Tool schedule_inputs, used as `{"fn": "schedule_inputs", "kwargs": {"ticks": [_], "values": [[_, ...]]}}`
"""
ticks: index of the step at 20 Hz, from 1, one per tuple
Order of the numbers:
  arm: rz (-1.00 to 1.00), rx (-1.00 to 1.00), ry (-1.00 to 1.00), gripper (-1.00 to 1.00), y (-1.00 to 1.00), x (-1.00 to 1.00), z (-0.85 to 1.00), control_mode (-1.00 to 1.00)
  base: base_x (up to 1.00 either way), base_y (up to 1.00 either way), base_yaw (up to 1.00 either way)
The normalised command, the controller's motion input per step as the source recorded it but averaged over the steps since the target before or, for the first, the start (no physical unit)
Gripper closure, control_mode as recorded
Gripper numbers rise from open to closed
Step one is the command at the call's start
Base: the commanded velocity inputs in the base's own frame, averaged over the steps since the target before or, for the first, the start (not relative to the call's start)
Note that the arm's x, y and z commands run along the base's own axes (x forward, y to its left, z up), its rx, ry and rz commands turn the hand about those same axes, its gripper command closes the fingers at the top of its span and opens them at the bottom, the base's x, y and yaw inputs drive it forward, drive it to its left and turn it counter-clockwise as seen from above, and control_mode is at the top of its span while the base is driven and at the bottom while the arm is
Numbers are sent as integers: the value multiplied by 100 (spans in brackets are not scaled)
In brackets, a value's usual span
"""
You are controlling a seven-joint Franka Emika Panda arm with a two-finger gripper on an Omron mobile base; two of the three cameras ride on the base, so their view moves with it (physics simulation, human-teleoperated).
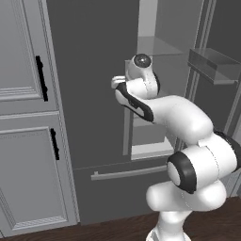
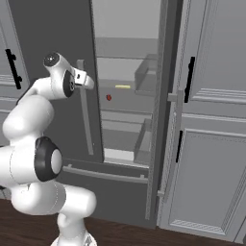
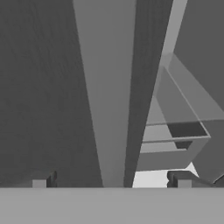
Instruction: Take the strawberry from the fridge and place it on top of the pancake, located on the dining counter.
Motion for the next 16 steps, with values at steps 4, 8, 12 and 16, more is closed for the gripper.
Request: {"fn": "schedule_inputs", "kwargs": {"ticks": [4, 8, 12, 16], "values": [[0, 0, -20, -100, -4, 25, -14, -100, 0, 0, 0], [1, 0, -19, -100, -1, 35, -7, -100, 0, 0, 0], [0, 0, -13, 100, 0, 33, 0, -100, 0, 0, 0], [0, 0, -8, 100, 0, 39, 0, -100, 0, 0, 0]]}}
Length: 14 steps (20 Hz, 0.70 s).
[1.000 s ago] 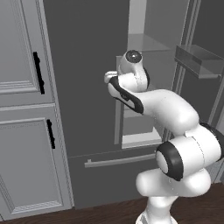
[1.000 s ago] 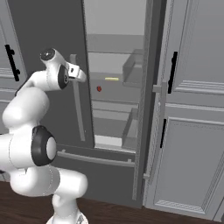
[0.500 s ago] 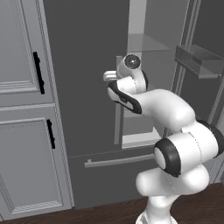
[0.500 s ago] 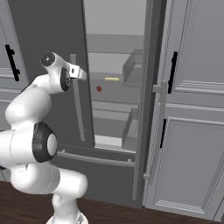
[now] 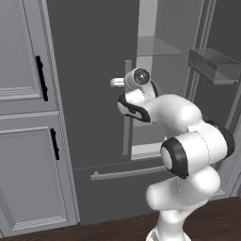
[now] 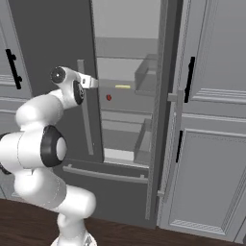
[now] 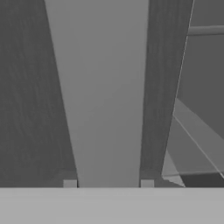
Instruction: Take the strawberry from the fridge and place it on top of the pancake, located on the dining counter.
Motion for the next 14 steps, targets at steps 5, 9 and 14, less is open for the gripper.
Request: {"fn": "schedule_inputs", "kwargs": {"ticks": [5, 9, 14], "values": [[-2, 0, -3, 100, 5, 15, 0, -100, 0, 0, 0], [-23, 0, 6, 100, 34, -49, -8, -100, 0, 0, 0], [-40, 0, 10, 100, 53, -81, -9, -100, 0, 0, 0]]}}
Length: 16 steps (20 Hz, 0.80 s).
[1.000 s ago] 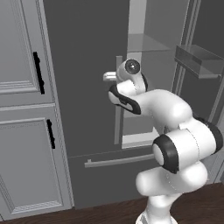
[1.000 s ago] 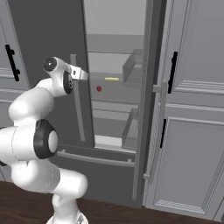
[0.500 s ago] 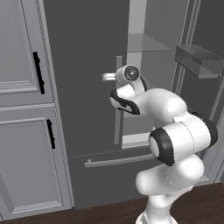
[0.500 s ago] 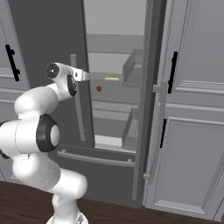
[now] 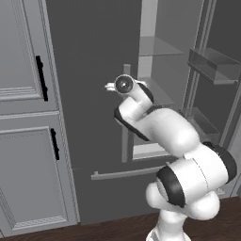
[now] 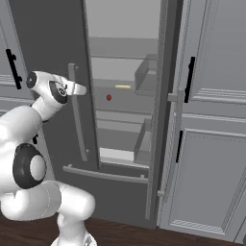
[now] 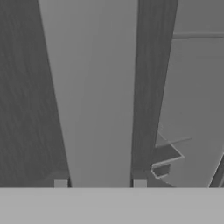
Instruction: Take the strawberry from the fridge and place it on top of the pancake, located on the dining counter.
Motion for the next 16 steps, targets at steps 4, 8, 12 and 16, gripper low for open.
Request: {"fn": "schedule_inputs", "kwargs": {"ticks": [4, 8, 12, 16], "values": [[-43, 0, 15, 100, 61, -99, -17, -100, 0, 0, 0], [-36, -8, 30, 100, 51, -95, -36, -100, 0, 0, 0], [-23, 0, 6, 100, 24, -92, 0, -100, 0, 0, 0], [-5, 0, 0, -100, 51, -74, -6, -100, 0, 0, 0]]}}
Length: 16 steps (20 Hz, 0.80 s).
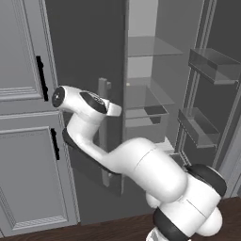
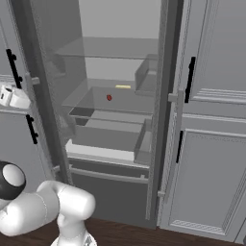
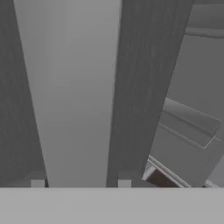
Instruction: Take the strawberry from the fridge and place it on top of the pancake, located on the dining counter.
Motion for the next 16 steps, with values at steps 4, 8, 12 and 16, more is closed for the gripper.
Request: {"fn": "schedule_inputs", "kwargs": {"ticks": [4, 8, 12, 16], "values": [[2, 1, -10, -100, 18, -52, -34, -100, 0, 0, 0], [11, 14, -25, -100, -1, -36, -78, -100, 0, 0, 0], [15, 4, -27, -100, 0, -17, -20, -100, 0, 0, 0], [3, 0, 11, -100, 14, 22, 1, -100, 0, 0, 0]]}}
